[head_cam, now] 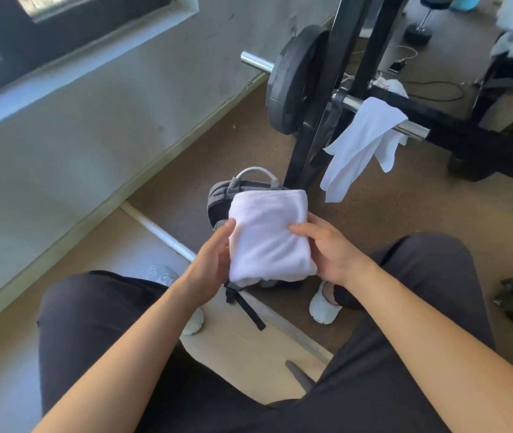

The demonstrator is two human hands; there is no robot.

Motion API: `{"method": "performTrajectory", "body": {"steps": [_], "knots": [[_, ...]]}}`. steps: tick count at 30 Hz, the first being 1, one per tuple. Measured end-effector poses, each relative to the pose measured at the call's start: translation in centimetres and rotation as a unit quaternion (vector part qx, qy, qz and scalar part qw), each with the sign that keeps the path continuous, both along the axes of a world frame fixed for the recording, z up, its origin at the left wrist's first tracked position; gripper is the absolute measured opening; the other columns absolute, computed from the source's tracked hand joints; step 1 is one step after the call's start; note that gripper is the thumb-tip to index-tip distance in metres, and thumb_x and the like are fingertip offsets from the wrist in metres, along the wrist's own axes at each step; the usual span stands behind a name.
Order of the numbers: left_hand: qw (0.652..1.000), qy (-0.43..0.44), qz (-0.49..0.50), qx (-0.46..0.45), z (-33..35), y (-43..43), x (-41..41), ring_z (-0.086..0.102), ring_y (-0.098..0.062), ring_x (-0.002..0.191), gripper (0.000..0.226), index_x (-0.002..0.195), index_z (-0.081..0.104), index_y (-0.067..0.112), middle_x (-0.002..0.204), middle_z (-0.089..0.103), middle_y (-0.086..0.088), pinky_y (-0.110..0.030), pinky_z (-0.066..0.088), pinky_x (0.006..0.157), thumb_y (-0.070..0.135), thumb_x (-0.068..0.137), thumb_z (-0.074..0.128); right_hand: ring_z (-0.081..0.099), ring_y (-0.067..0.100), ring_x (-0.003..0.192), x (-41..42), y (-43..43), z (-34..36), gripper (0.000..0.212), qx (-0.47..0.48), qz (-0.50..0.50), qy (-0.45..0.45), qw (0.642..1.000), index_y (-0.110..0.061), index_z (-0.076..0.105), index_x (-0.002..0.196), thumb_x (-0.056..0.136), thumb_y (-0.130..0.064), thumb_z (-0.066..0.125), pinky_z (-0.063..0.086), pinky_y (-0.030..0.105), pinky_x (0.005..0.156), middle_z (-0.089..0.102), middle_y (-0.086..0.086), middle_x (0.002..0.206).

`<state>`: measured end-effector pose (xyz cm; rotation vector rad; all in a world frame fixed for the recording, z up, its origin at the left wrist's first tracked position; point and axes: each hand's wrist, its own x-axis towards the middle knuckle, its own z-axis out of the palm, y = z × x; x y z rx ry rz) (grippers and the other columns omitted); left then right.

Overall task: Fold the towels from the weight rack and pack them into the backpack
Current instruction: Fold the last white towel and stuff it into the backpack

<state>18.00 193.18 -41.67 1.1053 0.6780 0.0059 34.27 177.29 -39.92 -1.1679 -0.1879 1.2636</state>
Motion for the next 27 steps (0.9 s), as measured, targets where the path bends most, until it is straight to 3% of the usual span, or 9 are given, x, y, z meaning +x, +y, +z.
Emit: {"method": "performTrajectory", "body": {"steps": [2, 5, 9, 14, 18, 22, 27], "knots": [[0.999, -0.001, -0.026, -0.024, 0.0, -0.4, 0.0, 0.075, -0.029, 0.09, 0.057, 0.127, 0.069, 0.009, 0.104, 0.078, -0.013, -0.031, 0.058, 0.07, 0.055, 0.095, 0.059, 0.069, 0.026, 0.113, 0.2, 0.1, -0.5, 0.04, -0.025, 0.0, -0.04, 0.999, -0.018, 0.057, 0.136, 0.097, -0.008, 0.06, 0.06, 0.038, 0.089, 0.069, 0.01, 0.127], [0.992, 0.036, 0.017, 0.121, -1.2, -0.4, 0.2, 0.074, -0.039, 0.105, 0.046, 0.114, 0.075, 0.013, 0.105, 0.079, -0.012, -0.039, 0.06, 0.075, 0.039, 0.076, 0.08, 0.072, 0.017, 0.106, 0.3, 0.1, -1.5, 0.04, -0.093, 0.013, -0.146, 0.985, -0.017, 0.056, 0.136, 0.096, -0.011, 0.064, 0.059, 0.028, 0.082, 0.071, 0.005, 0.122], [0.96, 0.083, 0.017, 0.268, -2.1, -0.5, 0.2, 0.075, -0.022, 0.098, 0.042, 0.107, 0.07, 0.026, 0.101, 0.078, 0.002, -0.052, 0.062, 0.083, 0.041, 0.07, 0.084, 0.066, 0.007, 0.1, 0.0, 0.2, -2.1, 0.031, -0.165, 0.028, -0.265, 0.95, -0.025, 0.058, 0.123, 0.095, -0.015, 0.067, 0.052, 0.014, 0.07, 0.068, -0.006, 0.113], [0.922, 0.124, -0.023, 0.365, -1.4, -1.1, 0.6, 0.065, -0.014, 0.104, 0.074, 0.117, 0.054, 0.031, 0.111, 0.066, 0.012, -0.048, 0.057, 0.088, 0.06, 0.056, 0.084, 0.061, 0.009, 0.103, -0.9, 0.5, -2.9, 0.036, -0.206, 0.007, -0.354, 0.912, -0.021, 0.058, 0.123, 0.09, -0.02, 0.071, 0.05, 0.022, 0.077, 0.065, -0.005, 0.114], [0.89, 0.159, -0.05, 0.424, -0.8, -1.4, 0.7, 0.061, -0.02, 0.1, 0.077, 0.123, 0.044, 0.034, 0.108, 0.062, 0.01, -0.048, 0.054, 0.085, 0.053, 0.057, 0.078, 0.066, 0.015, 0.102, -1.8, 1.0, -2.5, 0.034, -0.214, -0.042, -0.314, 0.924, -0.02, 0.066, 0.114, 0.087, -0.038, 0.075, 0.057, 0.041, 0.09, 0.07, -0.001, 0.108], [0.828, 0.171, -0.061, 0.53, -0.7, -2.2, 0.9, 0.058, -0.023, 0.095, 0.067, 0.128, 0.04, 0.035, 0.111, 0.057, 0.01, -0.038, 0.047, 0.071, 0.036, 0.071, 0.074, 0.063, 0.015, 0.089, -2.5, 1.3, -1.8, 0.022, -0.231, -0.068, -0.237, 0.941, -0.027, 0.061, 0.088, 0.084, -0.041, 0.078, 0.062, 0.045, 0.076, 0.066, 0.002, 0.097], [0.752, 0.083, -0.036, 0.653, -1.4, -2.5, 1.1, 0.059, -0.023, 0.097, 0.062, 0.132, 0.048, 0.027, 0.121, 0.056, 0.004, -0.032, 0.038, 0.063, 0.022, 0.075, 0.072, 0.07, 0.028, 0.096, -2.4, 1.5, -1.4, 0.021, -0.229, -0.092, -0.107, 0.963, -0.018, 0.067, 0.104, 0.091, -0.035, 0.069, 0.063, 0.053, 0.074, 0.072, 0.013, 0.106]]}}
